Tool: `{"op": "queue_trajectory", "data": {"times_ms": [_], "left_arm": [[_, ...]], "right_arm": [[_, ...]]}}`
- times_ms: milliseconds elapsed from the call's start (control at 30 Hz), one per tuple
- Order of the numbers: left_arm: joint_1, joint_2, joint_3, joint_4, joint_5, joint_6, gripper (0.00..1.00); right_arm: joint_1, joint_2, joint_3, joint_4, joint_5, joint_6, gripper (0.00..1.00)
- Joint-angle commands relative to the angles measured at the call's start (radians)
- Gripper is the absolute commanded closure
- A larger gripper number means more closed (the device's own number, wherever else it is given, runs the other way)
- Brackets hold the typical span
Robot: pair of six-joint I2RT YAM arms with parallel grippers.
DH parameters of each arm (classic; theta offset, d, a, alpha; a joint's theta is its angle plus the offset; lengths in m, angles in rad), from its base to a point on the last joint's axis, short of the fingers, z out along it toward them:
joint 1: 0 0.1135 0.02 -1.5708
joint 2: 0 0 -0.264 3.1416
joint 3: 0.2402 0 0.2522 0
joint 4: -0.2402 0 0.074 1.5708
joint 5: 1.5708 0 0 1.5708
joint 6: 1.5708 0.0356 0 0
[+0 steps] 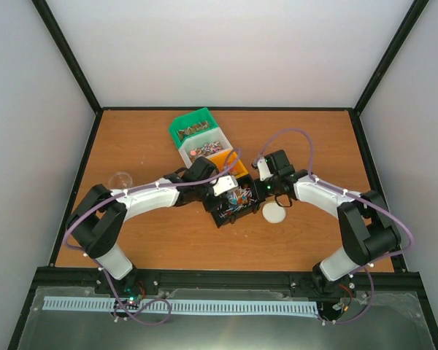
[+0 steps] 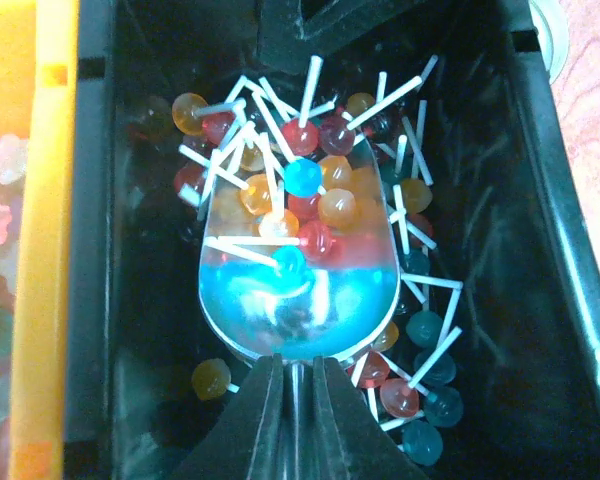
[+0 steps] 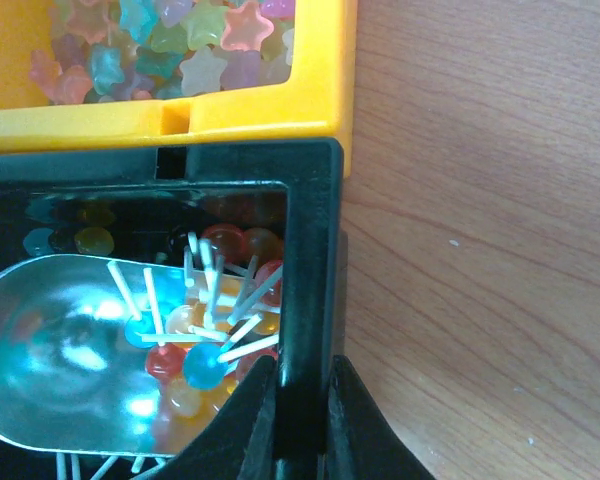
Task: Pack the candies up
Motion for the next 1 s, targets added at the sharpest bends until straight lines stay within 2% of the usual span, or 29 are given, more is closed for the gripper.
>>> {"op": "queue_trajectory", "data": {"times_ms": [0, 100, 400, 633, 967], "left_arm": [[0.028, 0.001, -0.125, 0.179, 0.055, -0.059, 0.99], [0.038, -0.050, -0.190, 0.260, 0.052, -0.048, 0.99], [0.080, -0.200, -0.293, 0.320, 0.098, -0.041, 0.99], [0.084, -0.269, -0.295, 0.278, 0.105, -0.048, 0.99], [0.094, -0.367, -0.316, 0.179, 0.109, 0.021, 0.99]], "right_arm": [[0.003, 0.040, 0.018, -0.016, -0.015, -0.035, 0.97], [0.000, 0.032, 0.021, -0.026, 0.021, -0.042, 0.97], [-0.014, -0.009, -0.007, -0.023, 0.029, -0.051, 0.97], [-0.026, -0.019, -0.004, -0.028, 0.016, -0.073, 0.97], [-0.030, -0.019, 0.006, -0.013, -0.022, -0.092, 0.97]]}}
